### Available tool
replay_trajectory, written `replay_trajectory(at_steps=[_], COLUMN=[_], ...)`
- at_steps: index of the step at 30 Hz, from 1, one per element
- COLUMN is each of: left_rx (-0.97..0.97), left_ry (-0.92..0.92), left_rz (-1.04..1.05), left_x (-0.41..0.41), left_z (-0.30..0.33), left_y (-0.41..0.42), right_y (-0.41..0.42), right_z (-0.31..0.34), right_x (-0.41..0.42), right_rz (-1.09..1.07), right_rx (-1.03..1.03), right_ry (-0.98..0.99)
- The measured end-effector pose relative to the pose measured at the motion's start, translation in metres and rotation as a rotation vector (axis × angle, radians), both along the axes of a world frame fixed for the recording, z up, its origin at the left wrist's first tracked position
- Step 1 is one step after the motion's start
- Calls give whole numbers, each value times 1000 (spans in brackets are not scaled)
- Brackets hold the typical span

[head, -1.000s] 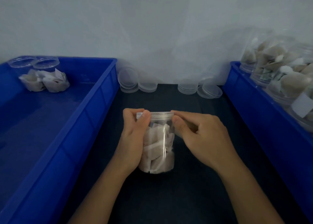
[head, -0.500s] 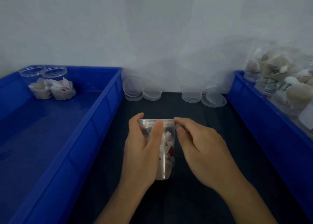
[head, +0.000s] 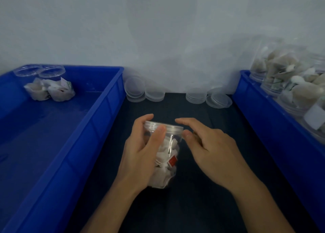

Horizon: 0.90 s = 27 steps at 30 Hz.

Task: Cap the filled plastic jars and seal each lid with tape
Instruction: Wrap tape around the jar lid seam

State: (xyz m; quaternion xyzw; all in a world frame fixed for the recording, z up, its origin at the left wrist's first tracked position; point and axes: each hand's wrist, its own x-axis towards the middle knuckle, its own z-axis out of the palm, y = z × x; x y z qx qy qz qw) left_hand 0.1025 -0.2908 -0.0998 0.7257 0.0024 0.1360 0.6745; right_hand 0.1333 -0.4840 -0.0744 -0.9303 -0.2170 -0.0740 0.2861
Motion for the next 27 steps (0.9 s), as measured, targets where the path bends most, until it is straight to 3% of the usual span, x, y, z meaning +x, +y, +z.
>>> replay_trajectory(at_steps=[6, 13, 18, 22, 27], left_rx=[-34, 313, 451, 311, 203], left_ry=[6, -53, 78, 80, 44], left_rz=[-85, 282, 293, 225, 147], left_x=[2, 0, -2, 3, 0], left_z=[-1, 4, 2, 4, 6], left_y=[4, 1, -13, -5, 2], right_y=[0, 9, 22, 14, 5], right_z=[0, 0, -2, 0, 0], right_x=[0, -4, -11, -8, -1], right_rz=[64, -25, -15, 50, -7], right_rx=[36, 35, 42, 190, 65], right_ry=[103, -10, -63, 91, 27])
